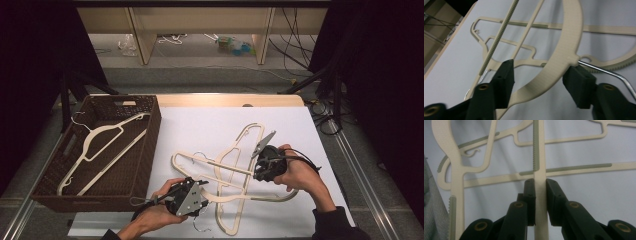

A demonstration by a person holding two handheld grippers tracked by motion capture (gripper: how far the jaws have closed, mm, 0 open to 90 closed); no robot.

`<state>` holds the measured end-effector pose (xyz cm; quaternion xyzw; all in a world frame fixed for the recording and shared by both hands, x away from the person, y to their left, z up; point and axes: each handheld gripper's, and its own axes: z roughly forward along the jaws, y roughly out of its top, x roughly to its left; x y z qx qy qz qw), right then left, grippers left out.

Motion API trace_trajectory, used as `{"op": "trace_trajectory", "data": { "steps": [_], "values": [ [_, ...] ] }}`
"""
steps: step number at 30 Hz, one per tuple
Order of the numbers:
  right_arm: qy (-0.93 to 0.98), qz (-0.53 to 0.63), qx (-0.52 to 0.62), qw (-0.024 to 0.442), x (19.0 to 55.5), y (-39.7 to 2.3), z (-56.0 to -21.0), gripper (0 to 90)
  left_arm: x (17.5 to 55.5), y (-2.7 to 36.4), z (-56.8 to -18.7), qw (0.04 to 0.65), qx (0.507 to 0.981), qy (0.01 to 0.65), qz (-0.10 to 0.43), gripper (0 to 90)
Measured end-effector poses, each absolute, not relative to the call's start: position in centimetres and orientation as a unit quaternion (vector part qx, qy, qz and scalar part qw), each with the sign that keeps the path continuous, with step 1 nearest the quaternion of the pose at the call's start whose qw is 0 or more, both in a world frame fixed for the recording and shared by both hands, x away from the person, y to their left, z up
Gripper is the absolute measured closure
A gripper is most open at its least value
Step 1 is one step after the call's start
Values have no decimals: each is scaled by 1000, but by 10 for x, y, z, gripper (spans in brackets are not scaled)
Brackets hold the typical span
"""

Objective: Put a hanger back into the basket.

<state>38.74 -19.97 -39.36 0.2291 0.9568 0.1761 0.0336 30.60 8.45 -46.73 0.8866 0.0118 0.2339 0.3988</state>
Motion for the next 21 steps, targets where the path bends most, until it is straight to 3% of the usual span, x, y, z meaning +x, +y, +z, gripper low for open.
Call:
{"op": "trace_trajectory", "data": {
  "steps": [3,8,21],
  "values": [
    [956,178,232,28,389,-203,-395,798,306,83,-466,398,887,-9,233,601],
    [958,181,221,24,391,-207,-399,798,304,79,-461,387,888,-50,242,662],
    [959,171,227,-11,397,-218,-419,791,304,70,-446,384,881,-96,260,763]
  ]
}}
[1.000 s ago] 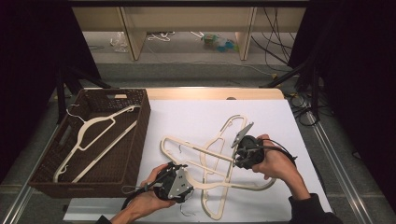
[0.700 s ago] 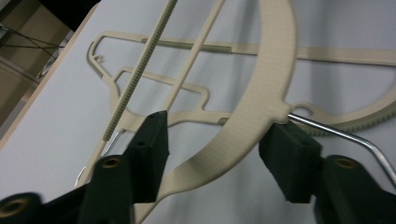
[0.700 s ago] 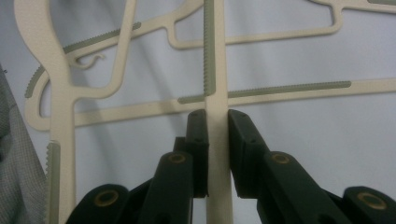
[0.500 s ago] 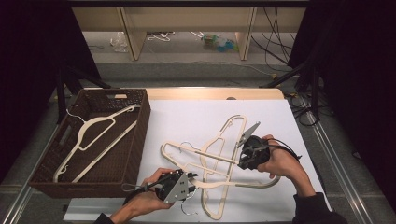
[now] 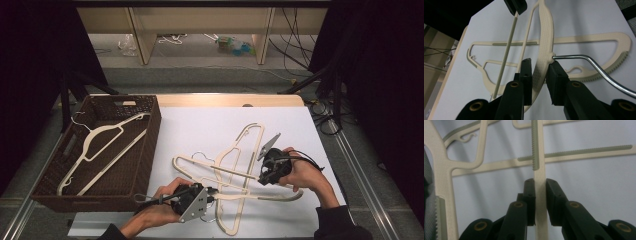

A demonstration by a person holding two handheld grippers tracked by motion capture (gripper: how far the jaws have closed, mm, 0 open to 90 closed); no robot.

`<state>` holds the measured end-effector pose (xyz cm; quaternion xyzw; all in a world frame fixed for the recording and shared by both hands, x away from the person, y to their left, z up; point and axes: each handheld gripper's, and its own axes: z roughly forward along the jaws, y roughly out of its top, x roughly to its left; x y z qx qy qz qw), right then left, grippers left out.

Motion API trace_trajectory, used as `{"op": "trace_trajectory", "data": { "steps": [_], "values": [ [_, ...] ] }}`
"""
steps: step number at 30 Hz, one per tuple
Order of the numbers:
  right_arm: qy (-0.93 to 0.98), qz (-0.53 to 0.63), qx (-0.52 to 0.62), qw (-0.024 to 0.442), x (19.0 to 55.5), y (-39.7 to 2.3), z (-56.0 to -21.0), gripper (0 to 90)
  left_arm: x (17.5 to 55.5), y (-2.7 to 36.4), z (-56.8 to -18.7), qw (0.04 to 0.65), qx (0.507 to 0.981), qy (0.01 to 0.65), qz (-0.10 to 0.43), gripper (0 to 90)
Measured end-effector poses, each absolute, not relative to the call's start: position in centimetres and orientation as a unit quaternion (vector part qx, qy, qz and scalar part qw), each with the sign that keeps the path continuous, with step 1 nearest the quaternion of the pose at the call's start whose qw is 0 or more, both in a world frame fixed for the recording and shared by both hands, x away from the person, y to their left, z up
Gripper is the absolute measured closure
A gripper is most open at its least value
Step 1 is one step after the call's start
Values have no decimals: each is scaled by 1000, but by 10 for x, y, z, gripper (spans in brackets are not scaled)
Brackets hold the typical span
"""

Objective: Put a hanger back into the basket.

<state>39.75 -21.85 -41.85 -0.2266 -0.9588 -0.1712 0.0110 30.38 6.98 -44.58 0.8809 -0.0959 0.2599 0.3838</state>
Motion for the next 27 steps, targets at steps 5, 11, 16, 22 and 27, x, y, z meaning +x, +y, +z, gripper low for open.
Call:
{"op": "trace_trajectory", "data": {
  "steps": [5,11,16,22,27],
  "values": [
    [-957,-176,-232,8,398,-219,-419,713,305,64,-441,381,879,-117,261,814],
    [-938,-215,-270,-30,395,-228,-392,594,319,61,-427,391,874,-107,267,824],
    [-915,-260,-302,-65,392,-235,-369,482,331,60,-411,399,872,-70,275,839],
    [-874,-327,-338,-119,387,-243,-344,383,342,64,-396,400,877,-13,267,853],
    [-854,-361,-344,-146,380,-240,-329,352,349,69,-389,416,875,38,243,854]
  ]
}}
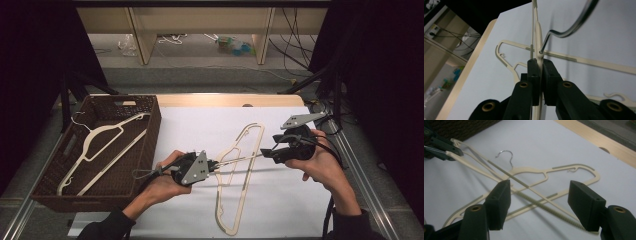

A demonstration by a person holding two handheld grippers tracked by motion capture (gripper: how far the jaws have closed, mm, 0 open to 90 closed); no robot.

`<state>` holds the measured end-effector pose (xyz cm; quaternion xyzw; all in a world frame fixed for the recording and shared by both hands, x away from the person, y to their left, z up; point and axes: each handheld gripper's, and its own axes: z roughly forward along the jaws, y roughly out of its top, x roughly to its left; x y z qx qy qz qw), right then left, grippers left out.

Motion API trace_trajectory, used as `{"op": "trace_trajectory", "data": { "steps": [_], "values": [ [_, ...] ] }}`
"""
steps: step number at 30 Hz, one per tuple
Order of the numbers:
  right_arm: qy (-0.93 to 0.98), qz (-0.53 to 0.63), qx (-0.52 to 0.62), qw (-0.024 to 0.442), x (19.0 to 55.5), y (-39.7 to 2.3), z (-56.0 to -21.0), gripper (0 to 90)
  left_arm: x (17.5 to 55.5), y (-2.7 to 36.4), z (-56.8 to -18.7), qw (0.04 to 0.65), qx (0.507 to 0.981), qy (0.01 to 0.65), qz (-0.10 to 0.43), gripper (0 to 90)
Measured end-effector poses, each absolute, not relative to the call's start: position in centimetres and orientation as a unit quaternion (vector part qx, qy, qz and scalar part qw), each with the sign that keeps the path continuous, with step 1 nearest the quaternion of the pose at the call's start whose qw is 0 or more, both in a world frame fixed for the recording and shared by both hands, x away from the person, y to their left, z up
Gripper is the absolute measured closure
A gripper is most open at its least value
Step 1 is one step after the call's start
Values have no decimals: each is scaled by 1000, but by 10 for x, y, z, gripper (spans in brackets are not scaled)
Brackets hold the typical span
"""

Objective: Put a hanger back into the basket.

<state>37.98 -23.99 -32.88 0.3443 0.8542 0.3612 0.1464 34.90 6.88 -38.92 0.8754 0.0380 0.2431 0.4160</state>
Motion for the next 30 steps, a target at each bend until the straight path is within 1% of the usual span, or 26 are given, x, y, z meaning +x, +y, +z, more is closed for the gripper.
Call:
{"op": "trace_trajectory", "data": {
  "steps": [1,2,3,4,5,6,8,10,11,12,14,16,18,21,22,26,30],
  "values": [
    [854,361,344,146,380,-240,-329,352,349,69,-389,416,875,38,243,852],
    [858,356,340,145,376,-239,-326,345,351,70,-388,420,875,53,235,851],
    [855,365,334,155,375,-237,-327,344,353,72,-385,423,874,72,229,852],
    [860,359,333,142,373,-236,-325,344,355,74,-383,427,872,82,225,853],
    [856,367,331,153,372,-234,-326,344,357,76,-381,434,869,94,219,853],
    [863,360,322,150,372,-234,-325,342,357,76,-381,434,869,94,219,853],
    [862,356,331,143,367,-232,-323,335,360,81,-375,451,859,138,199,852],
    [863,361,323,142,366,-231,-323,335,360,83,-373,447,861,141,198,854],
    [858,377,321,132,363,-230,-323,335,362,84,-371,453,858,150,189,855],
    [859,377,320,132,360,-231,-323,334,365,88,-368,473,848,177,161,855],
    [861,379,316,125,356,-231,-325,334,369,92,-366,490,839,201,129,855],
    [863,382,309,119,351,-233,-328,334,371,95,-362,498,832,214,118,856],
    [865,375,314,117,347,-234,-333,331,371,98,-357,496,830,225,121,855],
    [861,378,317,121,342,-235,-342,326,369,102,-349,497,827,236,111,855],
    [865,375,315,110,340,-236,-344,320,368,104,-347,503,823,240,106,855],
    [868,369,319,93,333,-238,-360,311,361,111,-335,514,815,254,79,856],
    [861,379,323,103,332,-239,-378,301,355,119,-325,521,810,263,57,856]
  ]
}}
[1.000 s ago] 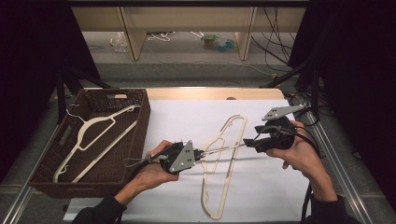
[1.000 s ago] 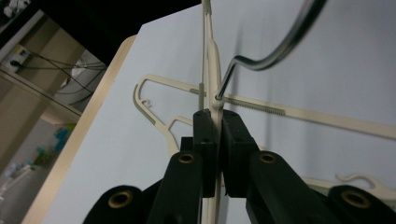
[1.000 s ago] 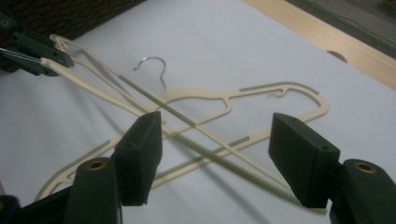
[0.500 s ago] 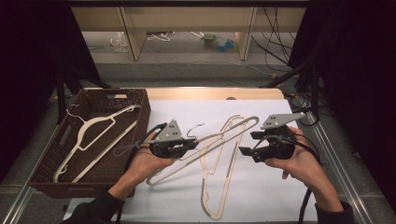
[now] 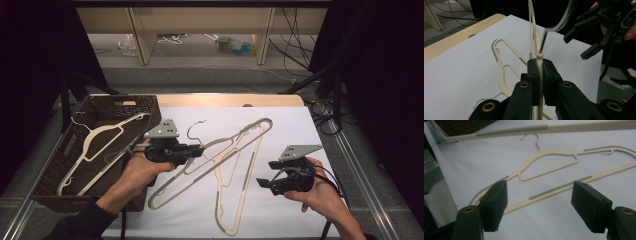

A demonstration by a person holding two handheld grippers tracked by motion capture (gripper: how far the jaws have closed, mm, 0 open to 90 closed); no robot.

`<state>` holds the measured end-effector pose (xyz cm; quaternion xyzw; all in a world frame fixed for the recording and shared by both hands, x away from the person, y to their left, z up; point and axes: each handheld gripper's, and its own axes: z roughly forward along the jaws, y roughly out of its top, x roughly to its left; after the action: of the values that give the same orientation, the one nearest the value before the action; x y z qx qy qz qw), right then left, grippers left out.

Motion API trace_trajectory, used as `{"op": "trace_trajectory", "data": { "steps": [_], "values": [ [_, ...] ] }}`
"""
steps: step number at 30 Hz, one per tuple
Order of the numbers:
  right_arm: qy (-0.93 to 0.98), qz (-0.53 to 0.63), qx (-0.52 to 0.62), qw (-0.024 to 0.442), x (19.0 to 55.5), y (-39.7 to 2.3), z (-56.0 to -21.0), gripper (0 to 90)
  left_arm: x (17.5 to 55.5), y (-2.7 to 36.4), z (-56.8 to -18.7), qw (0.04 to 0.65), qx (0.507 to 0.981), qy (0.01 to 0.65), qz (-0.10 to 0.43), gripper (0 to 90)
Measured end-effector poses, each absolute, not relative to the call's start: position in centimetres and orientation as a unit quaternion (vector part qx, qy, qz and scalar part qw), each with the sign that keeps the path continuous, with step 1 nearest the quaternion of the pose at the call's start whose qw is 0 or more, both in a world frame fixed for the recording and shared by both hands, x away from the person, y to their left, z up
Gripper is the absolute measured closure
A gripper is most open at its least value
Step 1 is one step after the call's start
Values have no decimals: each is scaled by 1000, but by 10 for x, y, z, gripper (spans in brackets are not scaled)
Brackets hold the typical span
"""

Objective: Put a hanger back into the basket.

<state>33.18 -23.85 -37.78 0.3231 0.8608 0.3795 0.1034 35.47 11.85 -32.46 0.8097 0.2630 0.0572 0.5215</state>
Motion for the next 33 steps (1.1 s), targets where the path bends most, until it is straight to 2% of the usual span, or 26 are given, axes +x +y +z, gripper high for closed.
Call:
{"op": "trace_trajectory", "data": {
  "steps": [7,15,22,24,25,27,33],
  "values": [
    [867,367,323,94,331,-240,-394,301,347,135,-310,540,797,266,46,855],
    [869,358,330,86,328,-241,-403,301,345,173,-289,548,782,293,47,855],
    [868,352,341,80,327,-247,-407,299,340,215,-263,547,776,303,81,855],
    [868,350,345,75,327,-248,-407,299,340,219,-261,548,773,307,86,856],
    [866,357,339,89,328,-248,-411,299,341,229,-257,540,775,314,99,855],
    [867,349,349,75,326,-249,-409,299,343,239,-255,535,773,324,108,855],
    [867,349,346,74,327,-248,-413,299,351,268,-250,513,770,356,132,856]
  ]
}}
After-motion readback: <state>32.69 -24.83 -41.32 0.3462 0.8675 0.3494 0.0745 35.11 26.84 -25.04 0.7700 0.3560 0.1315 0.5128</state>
